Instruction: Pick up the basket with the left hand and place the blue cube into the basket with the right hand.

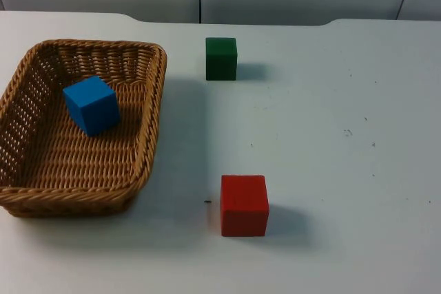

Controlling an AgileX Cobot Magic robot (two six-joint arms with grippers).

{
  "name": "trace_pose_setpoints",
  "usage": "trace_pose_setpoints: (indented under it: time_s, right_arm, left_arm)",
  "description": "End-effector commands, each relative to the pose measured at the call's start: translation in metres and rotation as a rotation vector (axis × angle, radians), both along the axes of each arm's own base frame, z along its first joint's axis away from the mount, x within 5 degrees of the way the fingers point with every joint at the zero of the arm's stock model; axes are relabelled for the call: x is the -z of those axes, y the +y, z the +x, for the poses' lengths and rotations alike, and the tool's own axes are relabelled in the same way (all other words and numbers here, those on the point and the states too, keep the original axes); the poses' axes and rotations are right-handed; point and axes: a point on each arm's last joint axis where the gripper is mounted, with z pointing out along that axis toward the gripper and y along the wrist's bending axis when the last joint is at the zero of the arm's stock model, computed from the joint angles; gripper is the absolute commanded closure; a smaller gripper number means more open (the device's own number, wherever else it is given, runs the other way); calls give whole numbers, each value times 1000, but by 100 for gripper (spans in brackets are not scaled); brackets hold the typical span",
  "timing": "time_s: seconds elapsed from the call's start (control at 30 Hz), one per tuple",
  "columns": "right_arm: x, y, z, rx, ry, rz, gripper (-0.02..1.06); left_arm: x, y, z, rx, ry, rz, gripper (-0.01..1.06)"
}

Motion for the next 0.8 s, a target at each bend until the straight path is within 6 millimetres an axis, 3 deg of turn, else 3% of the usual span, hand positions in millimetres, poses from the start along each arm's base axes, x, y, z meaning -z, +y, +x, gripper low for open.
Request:
trace_pose_setpoints:
  time_s: [0.0,0.77]
  right_arm:
    - [3,6,2,-8,-1,56,31]
    - [4,5,6,42,2,75,31]
  left_arm:
    - [0,0,0,6,-8,2,12]
    - [3,-1,7,18,-49,2,12]
